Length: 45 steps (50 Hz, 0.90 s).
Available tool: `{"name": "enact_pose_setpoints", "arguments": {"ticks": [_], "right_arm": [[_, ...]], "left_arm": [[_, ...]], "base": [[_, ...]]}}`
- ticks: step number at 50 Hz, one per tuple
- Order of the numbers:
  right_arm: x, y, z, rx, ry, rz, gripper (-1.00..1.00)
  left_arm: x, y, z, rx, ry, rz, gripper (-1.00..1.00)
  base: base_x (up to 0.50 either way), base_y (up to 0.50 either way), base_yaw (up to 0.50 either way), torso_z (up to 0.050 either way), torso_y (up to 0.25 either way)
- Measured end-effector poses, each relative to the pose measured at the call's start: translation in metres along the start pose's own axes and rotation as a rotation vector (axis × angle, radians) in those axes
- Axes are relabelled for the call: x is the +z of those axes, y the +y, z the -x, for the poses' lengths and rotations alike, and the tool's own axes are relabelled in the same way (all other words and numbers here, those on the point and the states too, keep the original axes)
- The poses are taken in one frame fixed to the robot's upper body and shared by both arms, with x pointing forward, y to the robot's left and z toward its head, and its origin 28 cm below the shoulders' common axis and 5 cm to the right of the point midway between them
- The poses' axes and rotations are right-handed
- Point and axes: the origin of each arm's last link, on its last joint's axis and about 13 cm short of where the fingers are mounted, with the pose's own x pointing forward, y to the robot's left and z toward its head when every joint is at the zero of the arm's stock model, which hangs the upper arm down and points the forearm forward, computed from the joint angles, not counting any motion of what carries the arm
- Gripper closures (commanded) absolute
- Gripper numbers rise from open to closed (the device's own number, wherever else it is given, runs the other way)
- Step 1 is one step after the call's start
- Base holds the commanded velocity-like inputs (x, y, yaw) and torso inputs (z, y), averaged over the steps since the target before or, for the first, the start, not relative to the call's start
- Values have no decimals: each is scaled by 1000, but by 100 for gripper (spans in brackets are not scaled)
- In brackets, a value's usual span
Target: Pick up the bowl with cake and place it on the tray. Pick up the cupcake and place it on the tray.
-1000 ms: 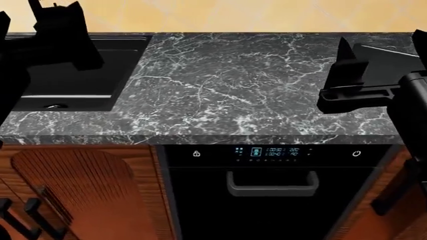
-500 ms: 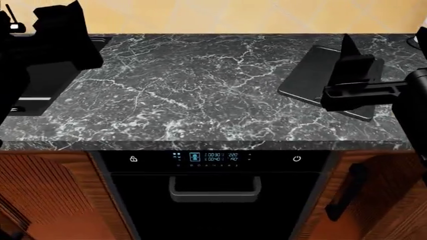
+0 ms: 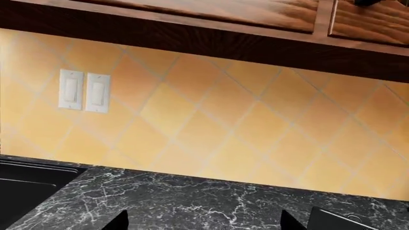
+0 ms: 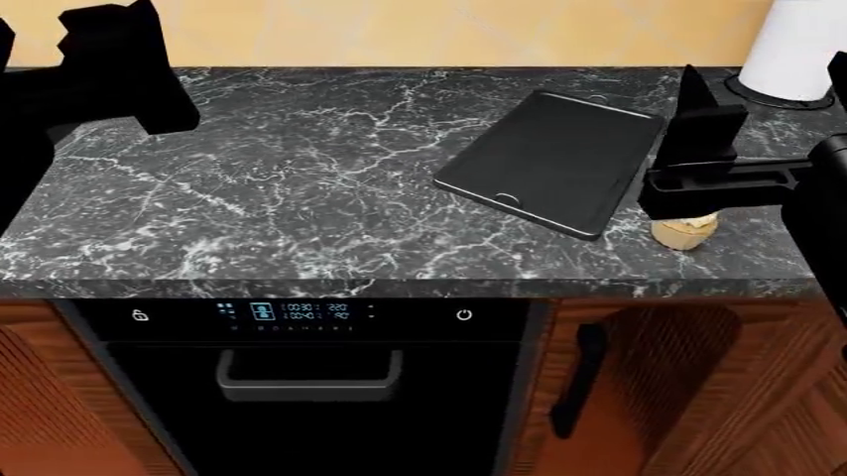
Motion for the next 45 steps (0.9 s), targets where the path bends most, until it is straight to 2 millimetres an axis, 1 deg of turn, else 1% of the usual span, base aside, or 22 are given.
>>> {"name": "enact_pose_setpoints", "arguments": {"ticks": [10,18,40,45], "right_arm": [[0,0,0,1,-1,0,-100],[1,0,-1,-3,-3,14,-100],[1,1,0,19,-11,30,-100],[0,2,0,30,-4,26,-100]], "left_arm": [[1,0,0,2,-1,2,-100],[1,0,-1,0,0,4,-100],[2,1,-2,7,-4,9,-100],[3,2,-2,10,-4,9,-100]], "base": [[-1,-500,0,0,0],[0,-17,0,0,0],[500,-1,0,0,0],[465,-212,0,0,3]]}}
